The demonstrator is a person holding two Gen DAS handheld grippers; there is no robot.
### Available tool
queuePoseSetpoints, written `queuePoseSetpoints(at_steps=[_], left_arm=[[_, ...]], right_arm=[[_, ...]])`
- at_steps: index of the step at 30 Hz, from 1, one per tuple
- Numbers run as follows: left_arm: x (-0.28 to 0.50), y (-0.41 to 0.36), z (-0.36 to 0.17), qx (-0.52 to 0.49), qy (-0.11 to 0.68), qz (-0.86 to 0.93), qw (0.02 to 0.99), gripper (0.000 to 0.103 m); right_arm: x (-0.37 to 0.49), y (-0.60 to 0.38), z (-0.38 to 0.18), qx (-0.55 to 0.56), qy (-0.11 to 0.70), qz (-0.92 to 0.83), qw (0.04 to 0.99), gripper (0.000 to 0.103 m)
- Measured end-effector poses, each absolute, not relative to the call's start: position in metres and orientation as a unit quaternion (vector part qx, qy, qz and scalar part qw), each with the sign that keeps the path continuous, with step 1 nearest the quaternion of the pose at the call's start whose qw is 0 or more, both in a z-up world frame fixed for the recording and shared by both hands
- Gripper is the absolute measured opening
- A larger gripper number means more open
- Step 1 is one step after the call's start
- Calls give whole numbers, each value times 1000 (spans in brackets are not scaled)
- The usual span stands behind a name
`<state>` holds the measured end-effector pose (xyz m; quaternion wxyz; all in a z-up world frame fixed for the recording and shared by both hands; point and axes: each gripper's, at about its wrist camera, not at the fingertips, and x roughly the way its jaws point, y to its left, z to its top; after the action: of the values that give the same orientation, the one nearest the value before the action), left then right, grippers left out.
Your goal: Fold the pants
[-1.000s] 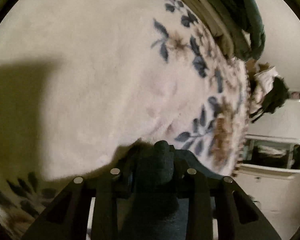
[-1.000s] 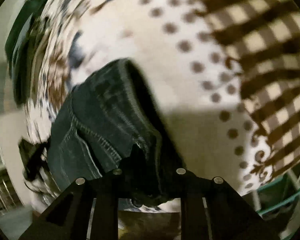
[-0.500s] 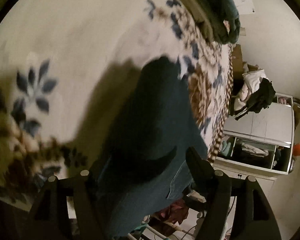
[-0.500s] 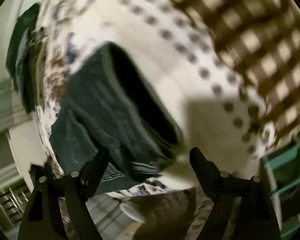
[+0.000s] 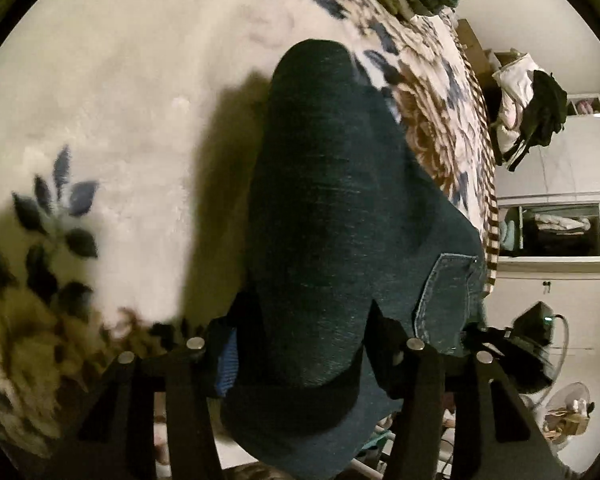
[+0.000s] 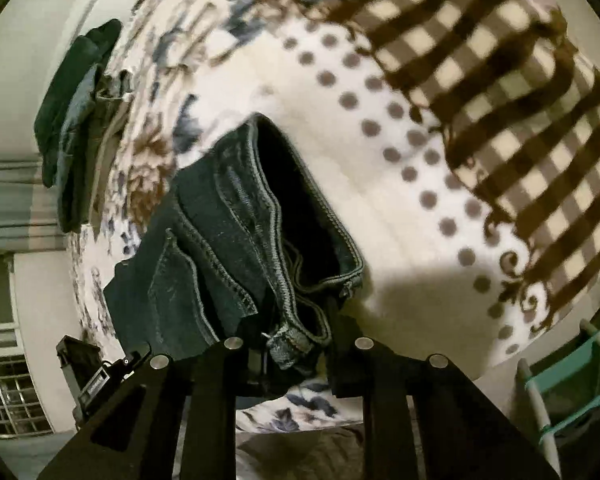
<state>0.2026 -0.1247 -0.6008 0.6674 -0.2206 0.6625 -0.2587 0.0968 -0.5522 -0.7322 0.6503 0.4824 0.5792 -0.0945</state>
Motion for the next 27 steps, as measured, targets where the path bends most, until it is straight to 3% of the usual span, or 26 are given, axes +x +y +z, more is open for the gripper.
queuePoseSetpoints(at_steps=[2,4,5,6,8,13,27], left_arm=[[201,-121,-600,-244,663,-261,658,54],[195,-113,-599,-284,664,-251,644,64],[192,-109,-598,-302,663,-244,640,69],[185,-103,-596,-330,654,-242,636,79],[175,-94,-595,-371,639,-242,629,90],[160,-89,-608,-408,625,-230,625,101],[176,-107,-624,-391,628,-243,627,103]], right_arm=[[108,-547,-743,500,581,-86,636,25],[102,-551,-744,515,573,-76,633,34],[95,-552,-744,531,563,-68,629,52],[87,-553,-747,554,548,-59,623,77],[69,-550,-750,592,520,-55,613,90],[58,-531,-772,625,508,-32,593,90],[82,-505,-790,665,405,-17,628,95]])
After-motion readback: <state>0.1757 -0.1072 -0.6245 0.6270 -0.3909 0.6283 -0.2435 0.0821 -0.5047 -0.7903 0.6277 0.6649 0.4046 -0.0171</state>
